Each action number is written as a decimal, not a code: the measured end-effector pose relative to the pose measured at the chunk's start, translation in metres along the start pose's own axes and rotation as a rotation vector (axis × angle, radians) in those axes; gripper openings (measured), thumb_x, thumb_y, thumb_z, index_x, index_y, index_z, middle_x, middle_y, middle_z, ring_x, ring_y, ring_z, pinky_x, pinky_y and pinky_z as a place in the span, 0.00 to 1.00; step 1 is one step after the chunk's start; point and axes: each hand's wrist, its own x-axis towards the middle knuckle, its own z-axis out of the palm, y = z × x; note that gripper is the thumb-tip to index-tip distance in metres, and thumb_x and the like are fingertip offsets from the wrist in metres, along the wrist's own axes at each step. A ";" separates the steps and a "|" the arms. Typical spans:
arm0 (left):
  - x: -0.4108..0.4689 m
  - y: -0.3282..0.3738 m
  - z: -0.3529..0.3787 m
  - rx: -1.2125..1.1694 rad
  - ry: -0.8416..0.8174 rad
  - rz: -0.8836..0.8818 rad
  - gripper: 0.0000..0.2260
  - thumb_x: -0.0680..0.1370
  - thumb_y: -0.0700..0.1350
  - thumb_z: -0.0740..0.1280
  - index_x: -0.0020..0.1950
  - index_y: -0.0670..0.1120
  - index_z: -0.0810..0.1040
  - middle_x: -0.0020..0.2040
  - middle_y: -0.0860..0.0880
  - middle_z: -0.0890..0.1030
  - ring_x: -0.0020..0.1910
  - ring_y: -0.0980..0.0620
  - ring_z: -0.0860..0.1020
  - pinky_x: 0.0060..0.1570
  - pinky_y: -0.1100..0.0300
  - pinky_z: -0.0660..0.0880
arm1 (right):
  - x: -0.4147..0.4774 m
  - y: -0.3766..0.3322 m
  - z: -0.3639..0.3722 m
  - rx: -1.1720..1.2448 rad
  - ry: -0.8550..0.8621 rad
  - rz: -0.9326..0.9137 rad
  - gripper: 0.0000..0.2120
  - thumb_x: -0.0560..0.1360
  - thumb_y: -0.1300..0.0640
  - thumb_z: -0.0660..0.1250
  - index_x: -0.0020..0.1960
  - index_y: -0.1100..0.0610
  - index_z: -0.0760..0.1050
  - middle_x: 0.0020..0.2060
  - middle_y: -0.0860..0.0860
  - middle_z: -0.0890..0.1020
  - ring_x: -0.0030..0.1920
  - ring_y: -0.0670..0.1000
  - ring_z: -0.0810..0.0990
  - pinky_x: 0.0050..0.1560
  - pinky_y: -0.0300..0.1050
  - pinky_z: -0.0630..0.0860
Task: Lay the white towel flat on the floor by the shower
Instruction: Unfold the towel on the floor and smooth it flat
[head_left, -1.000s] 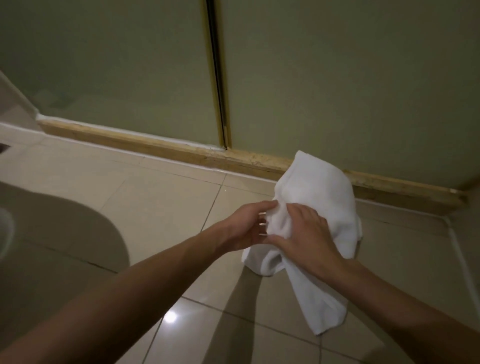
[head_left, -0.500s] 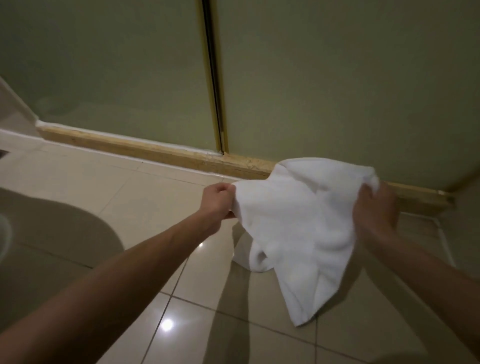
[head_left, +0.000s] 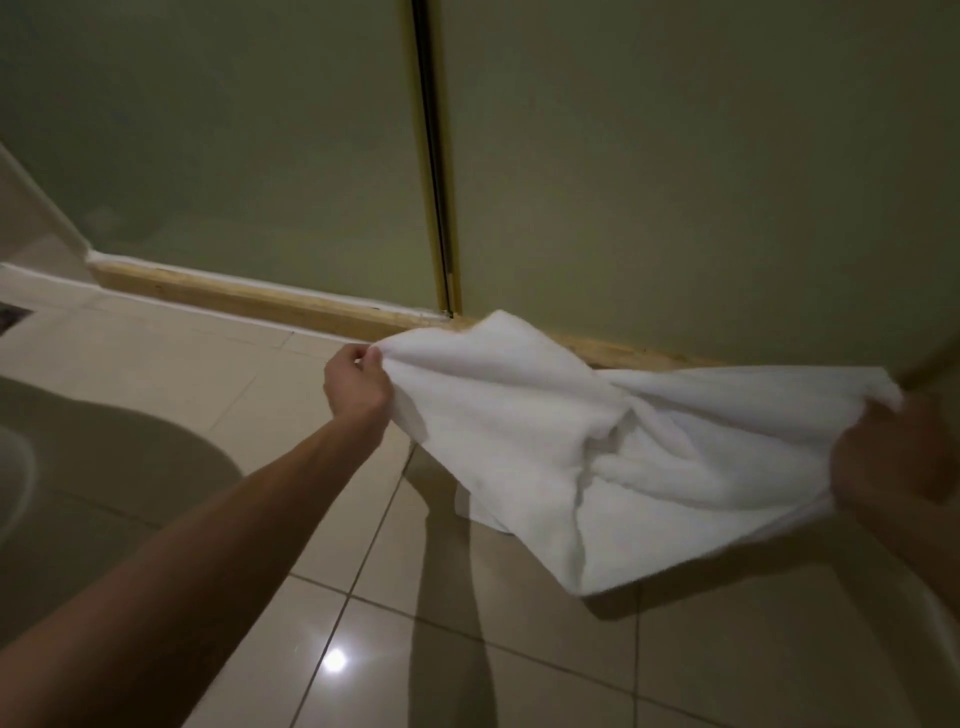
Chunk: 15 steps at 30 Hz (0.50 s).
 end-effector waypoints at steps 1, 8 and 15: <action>0.007 -0.002 -0.007 0.018 0.035 0.001 0.09 0.80 0.41 0.61 0.53 0.38 0.79 0.44 0.45 0.77 0.44 0.48 0.74 0.45 0.59 0.68 | 0.007 0.007 0.000 0.002 -0.042 0.013 0.14 0.80 0.60 0.55 0.62 0.67 0.68 0.58 0.70 0.73 0.59 0.71 0.72 0.59 0.65 0.70; 0.014 -0.019 -0.026 0.278 -0.095 -0.004 0.10 0.77 0.41 0.59 0.48 0.40 0.79 0.44 0.41 0.80 0.41 0.43 0.76 0.42 0.54 0.70 | 0.007 0.017 0.009 -0.070 -0.107 0.062 0.16 0.80 0.61 0.55 0.65 0.68 0.66 0.60 0.70 0.72 0.61 0.70 0.71 0.60 0.63 0.69; -0.011 -0.029 -0.011 0.564 -0.345 0.100 0.12 0.78 0.44 0.62 0.59 0.42 0.77 0.53 0.41 0.81 0.51 0.40 0.78 0.46 0.54 0.71 | -0.018 -0.003 0.011 -0.127 -0.236 0.056 0.20 0.73 0.66 0.66 0.64 0.67 0.67 0.61 0.70 0.73 0.61 0.70 0.73 0.57 0.62 0.71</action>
